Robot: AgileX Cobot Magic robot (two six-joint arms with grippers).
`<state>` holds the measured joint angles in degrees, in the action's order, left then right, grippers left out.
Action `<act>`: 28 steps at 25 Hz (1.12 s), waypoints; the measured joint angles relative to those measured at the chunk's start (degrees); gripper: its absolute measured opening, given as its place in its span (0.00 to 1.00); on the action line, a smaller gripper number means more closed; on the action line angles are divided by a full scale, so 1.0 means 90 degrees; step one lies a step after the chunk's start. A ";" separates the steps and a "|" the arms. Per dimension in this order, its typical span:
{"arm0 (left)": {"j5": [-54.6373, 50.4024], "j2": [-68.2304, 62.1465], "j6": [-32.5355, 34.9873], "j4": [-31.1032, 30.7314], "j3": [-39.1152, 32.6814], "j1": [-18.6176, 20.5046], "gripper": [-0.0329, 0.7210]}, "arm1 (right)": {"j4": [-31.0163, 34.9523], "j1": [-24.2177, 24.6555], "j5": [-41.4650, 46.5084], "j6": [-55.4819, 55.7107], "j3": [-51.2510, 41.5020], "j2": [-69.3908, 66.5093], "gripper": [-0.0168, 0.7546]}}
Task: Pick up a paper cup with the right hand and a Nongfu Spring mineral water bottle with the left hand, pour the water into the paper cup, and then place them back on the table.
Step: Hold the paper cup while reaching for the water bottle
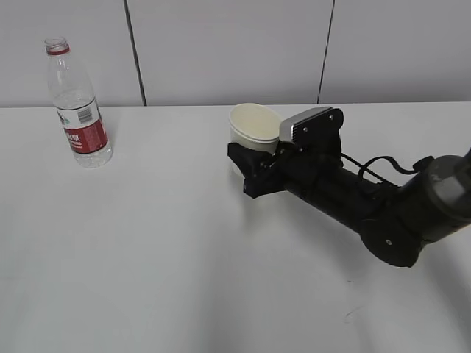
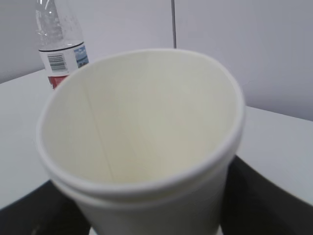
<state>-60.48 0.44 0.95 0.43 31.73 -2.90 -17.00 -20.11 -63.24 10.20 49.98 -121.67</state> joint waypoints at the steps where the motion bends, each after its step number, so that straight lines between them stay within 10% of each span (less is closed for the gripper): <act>1: 0.0079 -0.0076 0.0000 0.0000 0.0029 0.0000 0.67 | -0.0031 0.0000 0.0051 0.0074 -0.0082 0.0117 0.66; 28: 0.9313 -0.7560 -0.0224 0.0066 -0.0478 -0.0057 0.75 | -0.0944 0.0000 0.0656 0.0803 -0.0227 0.0586 0.66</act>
<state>23.34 -67.61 -1.06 1.02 27.44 -3.41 -25.50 -20.11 -57.33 17.43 47.94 -116.40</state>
